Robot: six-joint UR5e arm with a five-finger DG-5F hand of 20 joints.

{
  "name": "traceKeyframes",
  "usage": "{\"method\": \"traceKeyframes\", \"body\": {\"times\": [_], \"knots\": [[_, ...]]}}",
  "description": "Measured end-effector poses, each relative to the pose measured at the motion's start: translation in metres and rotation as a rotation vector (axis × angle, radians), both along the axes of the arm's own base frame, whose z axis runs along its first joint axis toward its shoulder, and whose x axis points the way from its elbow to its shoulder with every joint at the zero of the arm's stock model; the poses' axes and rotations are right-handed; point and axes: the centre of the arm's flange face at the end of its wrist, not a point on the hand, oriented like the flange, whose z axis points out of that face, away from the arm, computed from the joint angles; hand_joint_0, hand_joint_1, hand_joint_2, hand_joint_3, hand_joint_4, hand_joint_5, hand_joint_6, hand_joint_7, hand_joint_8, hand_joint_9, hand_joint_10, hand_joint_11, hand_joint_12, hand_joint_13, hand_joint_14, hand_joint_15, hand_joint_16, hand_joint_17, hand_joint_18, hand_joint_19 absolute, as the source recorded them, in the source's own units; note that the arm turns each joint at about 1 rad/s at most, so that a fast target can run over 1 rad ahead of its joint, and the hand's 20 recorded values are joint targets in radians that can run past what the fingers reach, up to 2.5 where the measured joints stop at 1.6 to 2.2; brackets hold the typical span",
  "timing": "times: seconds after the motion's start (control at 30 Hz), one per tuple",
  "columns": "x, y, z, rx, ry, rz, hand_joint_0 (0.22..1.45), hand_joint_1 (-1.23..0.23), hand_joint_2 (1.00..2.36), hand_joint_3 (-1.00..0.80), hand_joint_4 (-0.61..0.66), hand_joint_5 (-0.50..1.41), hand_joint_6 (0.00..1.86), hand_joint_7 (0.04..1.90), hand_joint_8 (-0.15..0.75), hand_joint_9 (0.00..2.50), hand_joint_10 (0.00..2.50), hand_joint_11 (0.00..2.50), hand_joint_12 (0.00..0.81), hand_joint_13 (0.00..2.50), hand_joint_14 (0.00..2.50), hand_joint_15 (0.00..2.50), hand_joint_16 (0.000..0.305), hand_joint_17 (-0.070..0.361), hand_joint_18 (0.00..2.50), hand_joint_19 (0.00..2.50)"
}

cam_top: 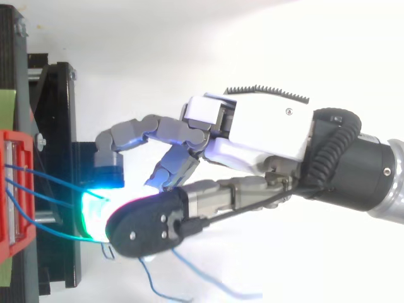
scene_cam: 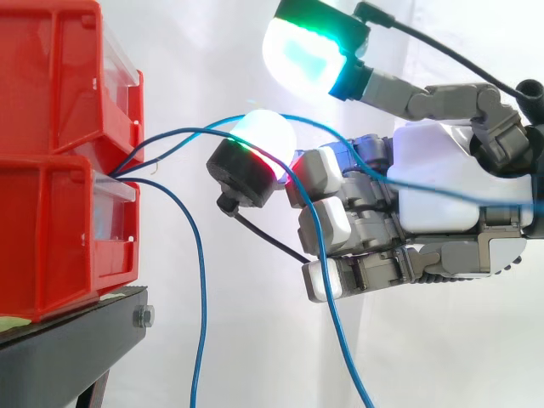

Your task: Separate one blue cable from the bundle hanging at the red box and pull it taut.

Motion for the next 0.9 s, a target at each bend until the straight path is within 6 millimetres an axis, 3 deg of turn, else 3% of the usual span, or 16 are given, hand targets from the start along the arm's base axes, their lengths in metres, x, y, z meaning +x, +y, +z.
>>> {"method": "traceKeyframes", "body": {"times": [0.07, 0.37, 0.57, 0.9], "knots": [[0.0000, 0.0002, 0.0000, 0.000, 0.000, 0.000, 0.65, -0.45, 1.01, -0.38, 0.09, -0.10, 0.50, 1.43, 0.274, 1.14, 0.03, 0.86, 0.358, 1.09, 0.03, 0.73, 0.047, 0.105, 0.81, 0.73], [0.0000, 0.0003, -0.0001, 0.000, 0.000, 0.000, 0.65, -0.61, 1.02, -0.22, 0.10, -0.10, 0.50, 1.46, 0.284, 1.15, 0.03, 0.89, 0.359, 1.08, 0.02, 0.73, 0.047, 0.106, 0.80, 0.71], [-0.0001, 0.0002, -0.0001, 0.000, 0.001, 0.000, 0.66, -0.70, 1.02, -0.20, 0.11, -0.11, 0.54, 1.42, 0.279, 1.14, 0.03, 0.92, 0.358, 1.07, 0.03, 0.73, 0.047, 0.106, 0.81, 0.70], [0.0000, 0.0002, 0.0002, 0.000, 0.000, 0.000, 0.64, -0.69, 1.02, -0.25, 0.11, -0.12, 0.57, 1.39, 0.276, 1.13, 0.03, 0.92, 0.357, 1.07, 0.02, 0.73, 0.047, 0.107, 0.80, 0.71]]}}
